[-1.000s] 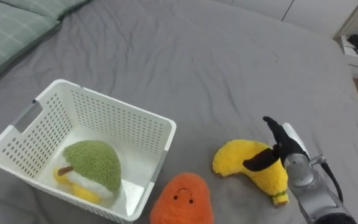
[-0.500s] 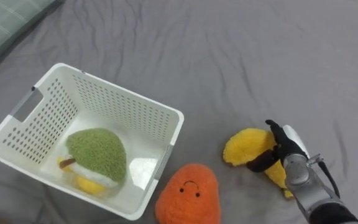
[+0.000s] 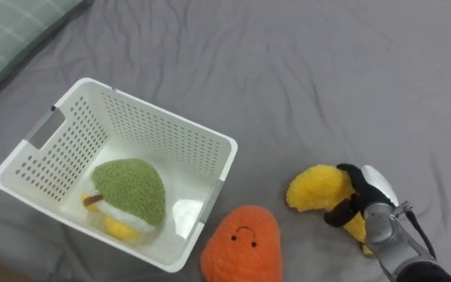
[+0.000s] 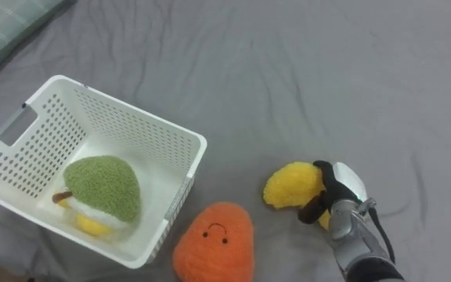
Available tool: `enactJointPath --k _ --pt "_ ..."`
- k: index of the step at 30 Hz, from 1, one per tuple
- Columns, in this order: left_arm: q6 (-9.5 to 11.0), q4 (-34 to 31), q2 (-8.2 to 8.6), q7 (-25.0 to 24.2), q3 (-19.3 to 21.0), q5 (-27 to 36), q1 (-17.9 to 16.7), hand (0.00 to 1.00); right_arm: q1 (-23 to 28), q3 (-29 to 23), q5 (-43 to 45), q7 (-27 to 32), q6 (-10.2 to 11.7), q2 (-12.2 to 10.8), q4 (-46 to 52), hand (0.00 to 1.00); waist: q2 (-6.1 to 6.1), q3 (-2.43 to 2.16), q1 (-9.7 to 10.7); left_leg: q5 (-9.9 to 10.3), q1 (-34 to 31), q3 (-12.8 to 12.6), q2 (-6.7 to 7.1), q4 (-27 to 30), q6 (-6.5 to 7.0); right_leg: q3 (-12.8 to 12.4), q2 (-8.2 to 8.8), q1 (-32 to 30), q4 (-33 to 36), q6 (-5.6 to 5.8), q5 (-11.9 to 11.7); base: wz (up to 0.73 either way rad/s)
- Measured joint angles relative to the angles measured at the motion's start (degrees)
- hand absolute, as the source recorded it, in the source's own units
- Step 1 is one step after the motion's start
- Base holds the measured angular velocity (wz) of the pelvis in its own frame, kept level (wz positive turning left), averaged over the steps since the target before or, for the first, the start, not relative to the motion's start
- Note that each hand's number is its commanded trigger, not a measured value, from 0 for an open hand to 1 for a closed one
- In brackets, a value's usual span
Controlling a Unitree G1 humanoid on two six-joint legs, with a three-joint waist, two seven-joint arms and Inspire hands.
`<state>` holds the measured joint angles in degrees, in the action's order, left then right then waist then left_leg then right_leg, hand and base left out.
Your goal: Collect toys from the bed
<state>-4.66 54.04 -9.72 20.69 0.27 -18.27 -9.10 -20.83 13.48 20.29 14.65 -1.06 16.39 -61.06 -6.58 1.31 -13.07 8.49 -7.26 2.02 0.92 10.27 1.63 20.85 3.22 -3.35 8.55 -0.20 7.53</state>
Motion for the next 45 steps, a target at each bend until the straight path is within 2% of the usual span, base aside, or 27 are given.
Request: enactJointPath --k 11,25,30,33,37,41,45 --pt "-0.3 0.1 0.0 -0.2 0.1 0.0 -0.7 0.0 0.3 0.0 0.6 0.8 -0.3 0.1 -2.1 1.0 0.26 -0.17 0.0 0.0 0.0 0.3 0.01 -0.2 -0.01 0.6 0.01 0.0 0.0 0.0 0.0 0.01" --pt "-0.2 0.1 -0.04 -1.3 0.1 -0.2 -0.8 0.0 2.0 -0.1 1.7 -0.4 0.0 0.1 -2.0 1.0 -0.17 -0.59 0.1 0.0 0.1 0.6 0.08 0.4 -0.03 0.9 0.09 0.5 0.0 0.0 0.0 0.0" --pt "-0.2 0.1 -0.11 -1.4 0.2 0.0 -0.9 0.0 2.9 -1.3 1.5 -0.4 0.3 0.2 -1.8 1.0 -0.03 -0.6 0.4 0.0 0.5 1.3 0.27 0.5 -0.02 1.4 0.21 1.4 0.0 0.03 0.0 0.06" --pt "-0.1 -0.2 -0.12 -1.4 0.2 0.2 -1.5 0.0 3.0 -1.3 1.2 -0.5 0.2 0.3 -0.6 1.0 -0.03 -0.59 1.3 -0.1 1.0 1.3 0.35 0.5 0.0 1.2 0.29 1.7 0.0 0.05 0.0 0.0" --pt "0.1 -0.2 -0.1 -1.3 0.6 0.0 -2.9 0.0 4.1 -3.6 2.8 -1.1 0.0 0.5 7.0 1.0 -0.02 -0.6 3.2 -0.1 2.2 0.5 0.33 0.3 0.05 0.9 0.38 2.5 0.1 0.12 0.1 -0.06" --pt "0.8 -0.2 -0.05 -1.1 1.5 0.1 -2.4 0.0 5.9 -4.9 2.9 -1.7 0.2 1.7 14.5 1.0 0.02 -0.61 4.2 0.0 4.3 0.0 0.36 -0.7 0.15 0.2 0.51 4.3 0.0 0.34 0.2 -0.07" --pt "1.0 -0.7 0.05 -1.1 2.4 1.6 -1.8 0.0 9.8 -7.8 4.4 -2.9 0.2 1.7 29.0 1.0 0.58 -0.88 5.6 -0.1 5.2 -0.6 0.41 -0.8 0.23 -0.8 0.48 4.7 0.1 0.39 0.2 -0.11"
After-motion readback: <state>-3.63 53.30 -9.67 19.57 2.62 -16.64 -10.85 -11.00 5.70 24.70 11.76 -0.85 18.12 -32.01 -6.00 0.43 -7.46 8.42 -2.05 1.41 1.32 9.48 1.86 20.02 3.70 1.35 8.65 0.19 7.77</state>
